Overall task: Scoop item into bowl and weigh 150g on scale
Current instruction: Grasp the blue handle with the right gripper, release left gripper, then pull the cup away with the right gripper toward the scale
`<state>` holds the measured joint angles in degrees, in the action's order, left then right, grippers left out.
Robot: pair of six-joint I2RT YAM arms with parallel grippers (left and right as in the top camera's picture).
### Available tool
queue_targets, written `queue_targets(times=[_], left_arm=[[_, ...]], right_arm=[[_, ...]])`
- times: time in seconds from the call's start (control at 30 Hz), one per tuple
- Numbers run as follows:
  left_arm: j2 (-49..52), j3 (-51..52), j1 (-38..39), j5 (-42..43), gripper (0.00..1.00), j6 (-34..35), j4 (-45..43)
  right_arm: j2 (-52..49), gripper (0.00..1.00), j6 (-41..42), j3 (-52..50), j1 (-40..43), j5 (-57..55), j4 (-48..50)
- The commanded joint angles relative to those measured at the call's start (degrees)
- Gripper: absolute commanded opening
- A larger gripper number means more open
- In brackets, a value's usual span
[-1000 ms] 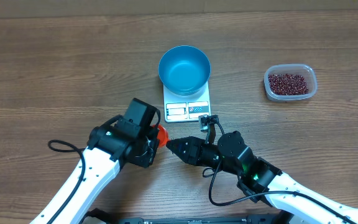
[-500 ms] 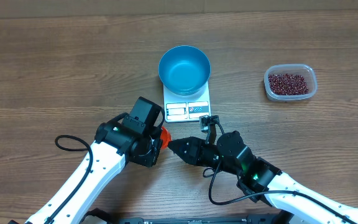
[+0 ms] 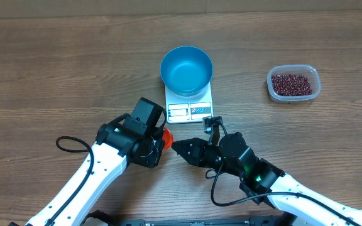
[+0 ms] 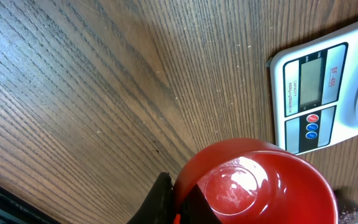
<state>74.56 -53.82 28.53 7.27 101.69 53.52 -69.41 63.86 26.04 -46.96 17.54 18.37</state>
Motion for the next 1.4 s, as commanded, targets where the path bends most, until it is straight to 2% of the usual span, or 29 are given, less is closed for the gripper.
queue_targets(times=[0.0, 0.33, 0.6, 0.67, 0.8, 0.93, 1.0, 1.1, 1.13, 1.23, 1.3, 1.37], left_arm=[[0.8, -0.7, 0.5, 0.3, 0.04, 0.8, -0.2], [0.8, -0.7, 0.5, 0.2, 0.04, 0.5, -0.2], [0.8, -0.7, 0.5, 0.2, 0.07, 0.5, -0.2], [0.8, -0.7, 0.5, 0.2, 0.14, 0.5, 0.0], [0.8, -0.7, 0.5, -0.3, 0.36, 0.5, 0.3], [0.8, -0.7, 0.5, -0.8, 0.41, -0.5, 0.5], [0.8, -0.7, 0.5, -1.6, 0.41, -1.7, 0.5], [0.8, -0.7, 0.5, -2.0, 0.47, -3.8, 0.5], [0.8, -0.7, 0.5, -2.0, 0.52, -4.1, 0.5], [0.8, -0.7, 0.5, -2.0, 0.77, -4.4, 0.5], [0.8, -0.7, 0.4, -2.4, 0.89, -4.5, 0.6], [0.8, -0.7, 0.3, -2.8, 0.95, -6.4, 0.6]], right_arm=[[0.2, 0.11, -0.2, 1.0, -0.3, 0.5, 0.6], [0.2, 0.04, -0.2, 1.0, -0.3, 0.5, 0.3], [0.2, 0.04, -0.2, 1.0, -0.3, 0.5, 0.2], [0.2, 0.04, -0.2, 1.0, -0.3, 0.5, -0.1], [0.2, 0.04, -1.6, 1.0, -0.3, 0.5, -0.9], [0.2, 0.04, -5.4, 1.0, -0.3, 0.5, -1.8], [0.2, 0.04, -5.5, 1.0, -0.3, 0.5, -2.6], [0.2, 0.04, -5.7, 1.0, -0.2, 0.6, -4.5], [0.2, 0.04, -5.7, 1.0, -0.2, 0.6, -5.0], [0.3, 0.04, -5.9, 1.0, -0.2, 0.7, -5.7], [0.7, 0.04, -6.6, 1.0, 0.2, 0.8, -6.4], [1.4, 0.04, -8.6, 1.0, 1.0, 1.7, -7.6]])
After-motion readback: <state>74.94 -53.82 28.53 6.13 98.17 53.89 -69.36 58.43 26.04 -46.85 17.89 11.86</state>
